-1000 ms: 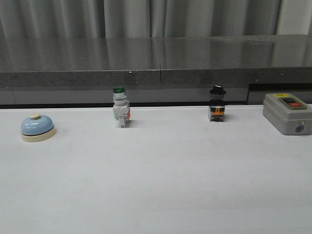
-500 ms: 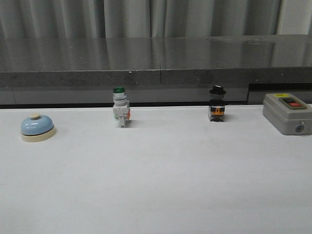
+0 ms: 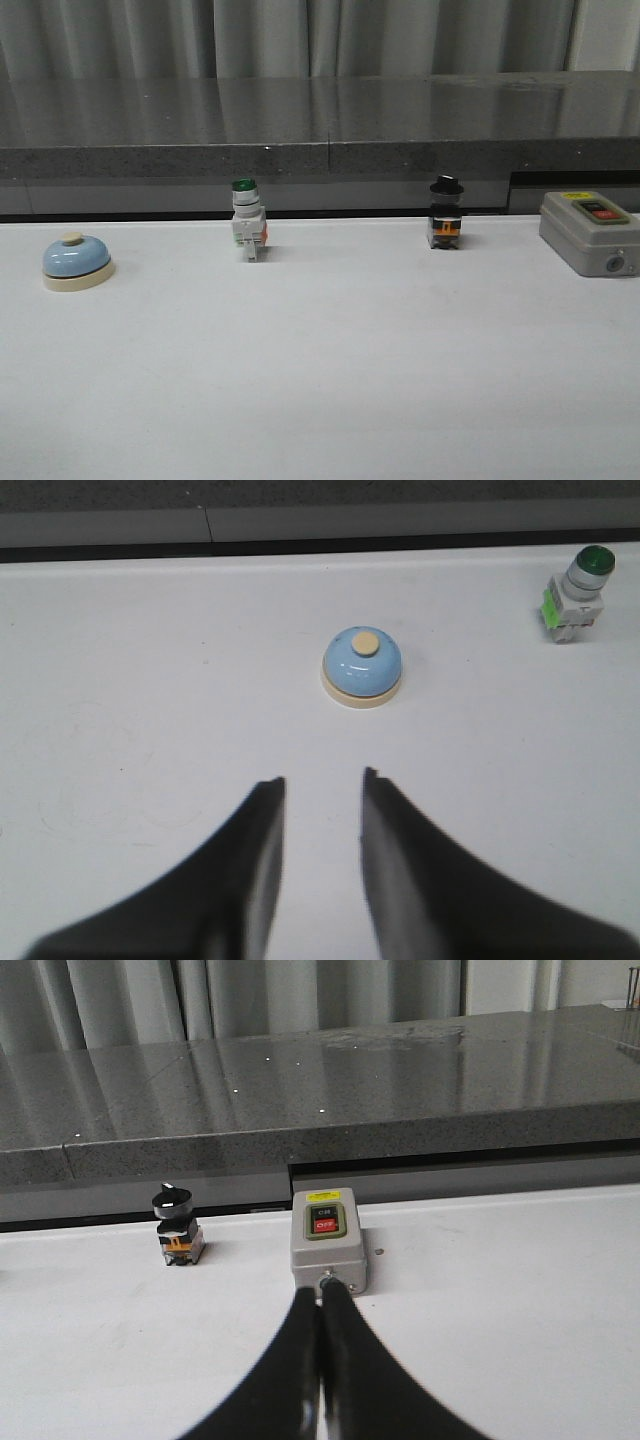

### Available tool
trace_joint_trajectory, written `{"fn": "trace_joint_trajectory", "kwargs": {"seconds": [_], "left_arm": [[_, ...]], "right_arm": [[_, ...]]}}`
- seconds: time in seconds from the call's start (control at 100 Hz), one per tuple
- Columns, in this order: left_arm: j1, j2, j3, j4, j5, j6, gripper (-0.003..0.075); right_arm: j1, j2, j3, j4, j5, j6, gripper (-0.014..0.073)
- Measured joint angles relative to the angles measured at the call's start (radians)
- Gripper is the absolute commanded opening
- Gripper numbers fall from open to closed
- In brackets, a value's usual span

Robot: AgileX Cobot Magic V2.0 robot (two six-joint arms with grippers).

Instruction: Place and press bell with both arms

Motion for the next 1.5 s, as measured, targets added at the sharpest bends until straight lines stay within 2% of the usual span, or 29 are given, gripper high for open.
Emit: {"fn": "trace_joint_trajectory", "kwargs": {"seconds": [0.07, 0.21, 0.5, 1.11, 1.5], "left_arm": [[0.000, 0.000, -0.004, 0.000, 0.004, 0.000, 0.0724], [0.000, 0.000, -0.005, 0.000, 0.005, 0.000, 0.0648], [0.000, 0.066, -0.032, -0.028, 0.006, 0.000, 0.0643], [0.000, 0.647, -0.403, -0.069, 0.006, 0.029, 0.0642], [-0.035, 0.901, -0.565, -0.070, 0.012, 0.062, 0.0640]], "right_arm": [[0.000, 0.000, 0.000, 0.000, 0.000, 0.000, -0.0060], [0.000, 0.000, 0.000, 0.000, 0.000, 0.000, -0.0060], [0.000, 0.000, 0.000, 0.000, 0.000, 0.000, -0.0060], [0.000, 0.000, 0.000, 0.000, 0.000, 0.000, -0.0060], [0.000, 0.000, 0.000, 0.000, 0.000, 0.000, -0.0060]]}}
